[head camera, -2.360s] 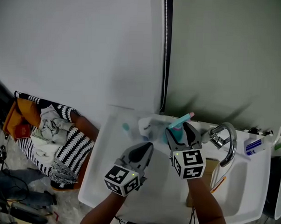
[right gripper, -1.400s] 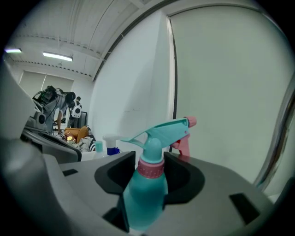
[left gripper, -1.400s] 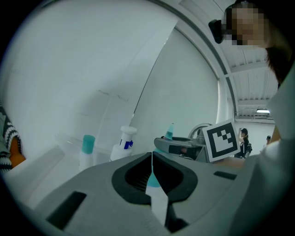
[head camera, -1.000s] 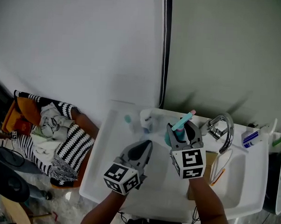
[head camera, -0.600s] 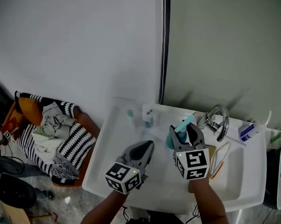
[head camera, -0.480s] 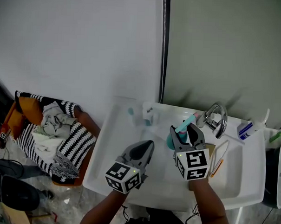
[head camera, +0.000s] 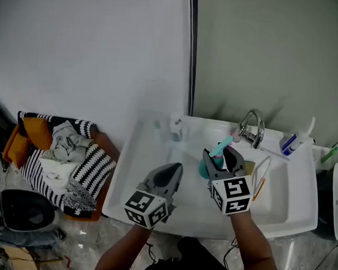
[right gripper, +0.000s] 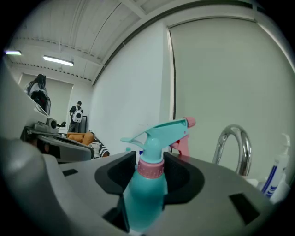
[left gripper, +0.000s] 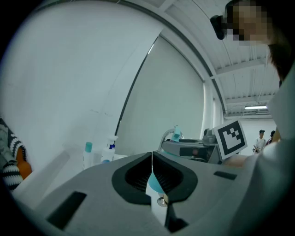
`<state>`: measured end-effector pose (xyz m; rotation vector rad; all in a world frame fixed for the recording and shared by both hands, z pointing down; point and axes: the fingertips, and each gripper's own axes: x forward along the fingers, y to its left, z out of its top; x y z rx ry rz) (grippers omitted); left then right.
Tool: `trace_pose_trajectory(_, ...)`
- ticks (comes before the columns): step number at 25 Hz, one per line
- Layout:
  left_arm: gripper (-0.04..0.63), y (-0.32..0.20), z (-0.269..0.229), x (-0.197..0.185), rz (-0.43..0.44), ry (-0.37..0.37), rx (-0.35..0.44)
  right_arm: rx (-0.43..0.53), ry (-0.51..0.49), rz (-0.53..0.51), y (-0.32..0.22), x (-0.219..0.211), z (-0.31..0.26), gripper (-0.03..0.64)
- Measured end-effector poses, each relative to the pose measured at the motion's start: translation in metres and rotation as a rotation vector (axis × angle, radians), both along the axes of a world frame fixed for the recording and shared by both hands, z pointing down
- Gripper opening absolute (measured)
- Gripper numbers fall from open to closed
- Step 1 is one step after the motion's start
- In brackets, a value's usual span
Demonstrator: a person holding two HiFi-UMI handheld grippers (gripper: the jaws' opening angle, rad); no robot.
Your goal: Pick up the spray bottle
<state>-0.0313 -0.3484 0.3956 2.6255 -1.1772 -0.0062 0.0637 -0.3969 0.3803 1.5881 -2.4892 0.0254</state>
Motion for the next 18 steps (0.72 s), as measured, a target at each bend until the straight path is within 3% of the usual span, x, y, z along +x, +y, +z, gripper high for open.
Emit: trace_pose_trajectory(18, 0.009, 0.071, -0.024, -0.014, -0.011, -0.009, 0.068, -0.011, -0.053, 0.026, 0.085, 0.005, -0.004, 0.179)
